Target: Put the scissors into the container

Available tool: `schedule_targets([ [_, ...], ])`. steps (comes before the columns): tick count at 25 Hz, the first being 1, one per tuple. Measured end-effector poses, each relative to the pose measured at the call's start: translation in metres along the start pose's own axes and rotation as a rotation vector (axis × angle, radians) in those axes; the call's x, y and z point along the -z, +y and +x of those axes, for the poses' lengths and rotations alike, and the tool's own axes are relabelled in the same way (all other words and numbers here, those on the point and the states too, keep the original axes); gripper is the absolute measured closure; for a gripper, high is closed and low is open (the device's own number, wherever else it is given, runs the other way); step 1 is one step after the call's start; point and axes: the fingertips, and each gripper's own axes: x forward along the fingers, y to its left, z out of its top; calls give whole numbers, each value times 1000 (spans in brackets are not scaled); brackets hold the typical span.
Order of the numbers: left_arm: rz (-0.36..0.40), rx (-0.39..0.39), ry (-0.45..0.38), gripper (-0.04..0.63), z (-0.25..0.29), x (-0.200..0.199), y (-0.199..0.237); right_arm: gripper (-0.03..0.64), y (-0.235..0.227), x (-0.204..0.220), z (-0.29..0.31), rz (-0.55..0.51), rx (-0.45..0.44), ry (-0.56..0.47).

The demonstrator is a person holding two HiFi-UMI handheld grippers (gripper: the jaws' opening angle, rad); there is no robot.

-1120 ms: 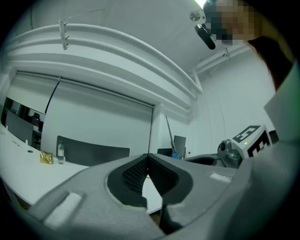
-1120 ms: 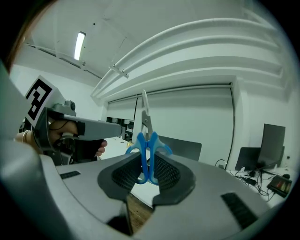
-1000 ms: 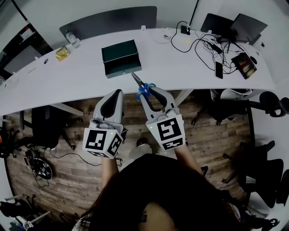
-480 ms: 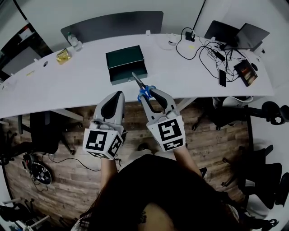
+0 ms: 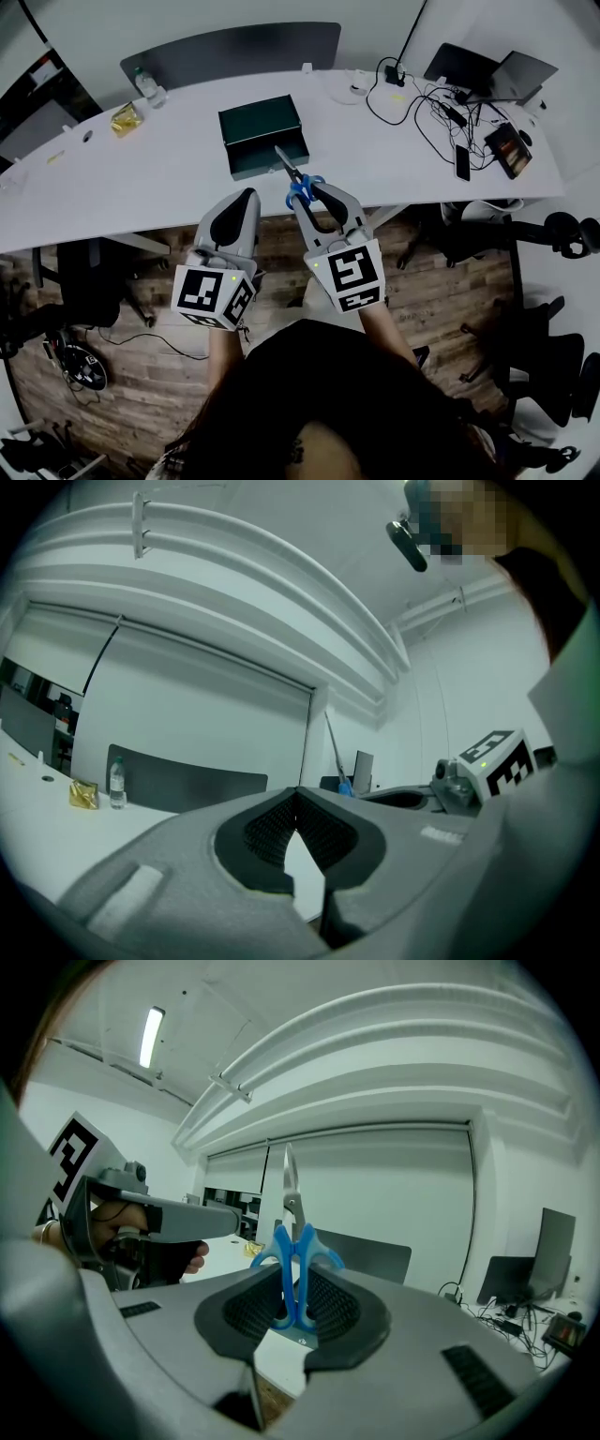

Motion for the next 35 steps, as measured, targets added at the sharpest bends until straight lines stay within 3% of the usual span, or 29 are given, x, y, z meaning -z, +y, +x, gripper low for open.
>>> schedule_targets([
  [18,13,-21,15,584,47,3,32,528,-31,3,55,2,-37,10],
  [35,8,-89,17,584,107,0,81,526,-69,13,130,-30,-110,62],
])
